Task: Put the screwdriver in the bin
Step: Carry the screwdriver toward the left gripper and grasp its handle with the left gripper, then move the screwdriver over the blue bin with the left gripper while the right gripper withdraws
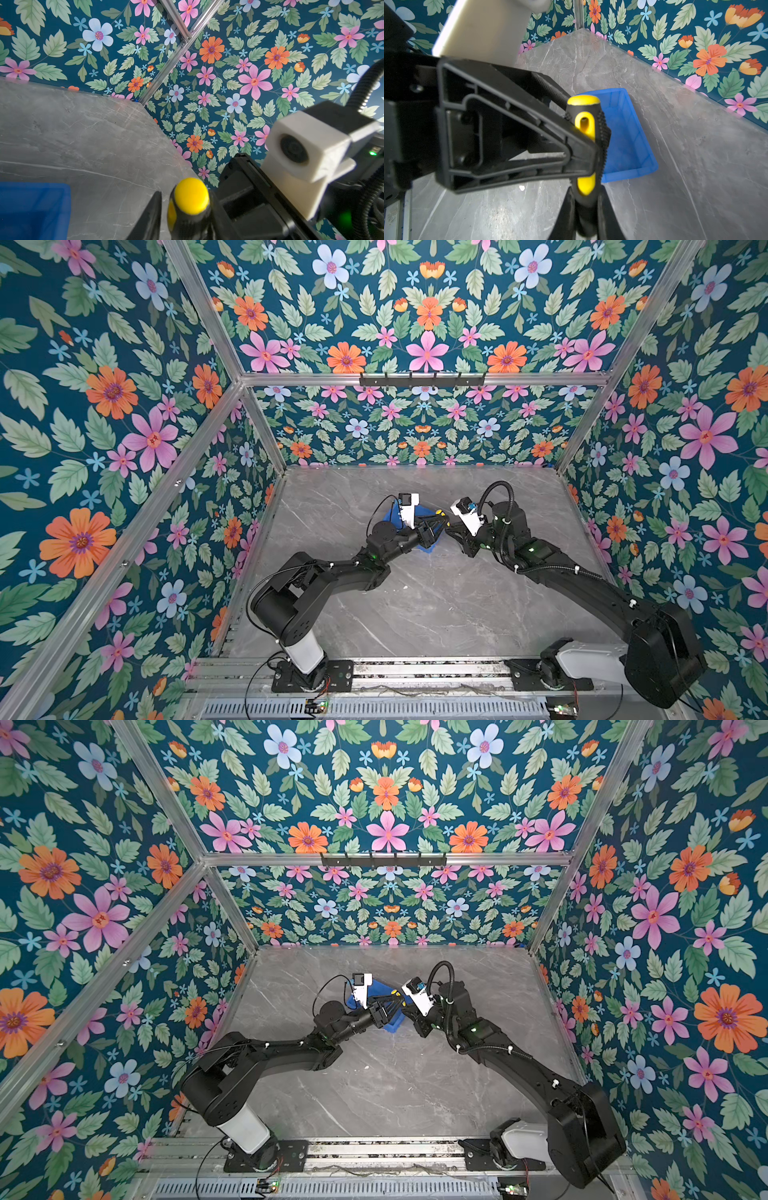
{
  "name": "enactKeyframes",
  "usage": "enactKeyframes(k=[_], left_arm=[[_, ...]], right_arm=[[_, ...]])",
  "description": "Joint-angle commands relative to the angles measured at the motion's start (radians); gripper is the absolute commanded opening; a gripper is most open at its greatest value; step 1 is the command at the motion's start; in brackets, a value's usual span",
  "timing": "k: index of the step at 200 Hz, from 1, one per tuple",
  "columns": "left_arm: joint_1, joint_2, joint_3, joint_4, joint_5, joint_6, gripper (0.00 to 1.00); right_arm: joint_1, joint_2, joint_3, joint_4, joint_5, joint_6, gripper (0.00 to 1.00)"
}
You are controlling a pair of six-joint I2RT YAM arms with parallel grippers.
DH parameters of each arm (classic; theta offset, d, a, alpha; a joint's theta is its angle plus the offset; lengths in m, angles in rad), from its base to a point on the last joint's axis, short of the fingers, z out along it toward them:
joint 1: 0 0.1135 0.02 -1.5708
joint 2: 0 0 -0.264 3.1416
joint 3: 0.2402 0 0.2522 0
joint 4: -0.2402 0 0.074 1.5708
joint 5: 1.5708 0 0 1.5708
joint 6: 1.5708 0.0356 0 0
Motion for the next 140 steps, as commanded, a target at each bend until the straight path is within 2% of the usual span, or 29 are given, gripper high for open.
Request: enactKeyframes(k=[1, 26, 41, 53, 59, 74, 121, 140], left_arm=[[0.000, -0.001, -0.003, 0.039, 0.007, -0.008, 0.22], [0.000, -0.005, -0.002, 0.020, -0.002, -0.008, 0.01], [0.001, -0.009, -0.005, 0.013, -0.022, -0.009, 0.00], [0.001, -0.018, -0.013, 0.004, -0.061, -0.024, 0.00], [0.002, -0.023, -0.017, -0.014, -0.087, -0.035, 0.00], [0.004, -0.040, -0.021, -0.089, -0.163, -0.055, 0.00], [0.017, -0.083, -0.014, -0.259, -0.346, -0.099, 0.00], [0.023, -0.083, 0.025, -0.366, -0.423, -0.122, 0.00]], right_arm=[[0.001, -0.004, 0.004, 0.033, 0.000, -0.011, 0.00], [0.001, -0.002, 0.008, 0.025, 0.003, -0.011, 0.00], [0.001, -0.005, 0.008, 0.019, 0.008, -0.006, 0.00], [0.001, -0.010, 0.010, 0.015, 0.009, -0.002, 0.24], [0.001, -0.012, 0.010, 0.011, 0.009, -0.001, 0.32], [0.002, -0.022, 0.009, 0.003, 0.011, 0.005, 0.38], [0.002, -0.074, -0.013, -0.033, 0.001, 0.014, 0.77], [0.003, -0.098, -0.024, -0.056, -0.006, 0.013, 0.84]])
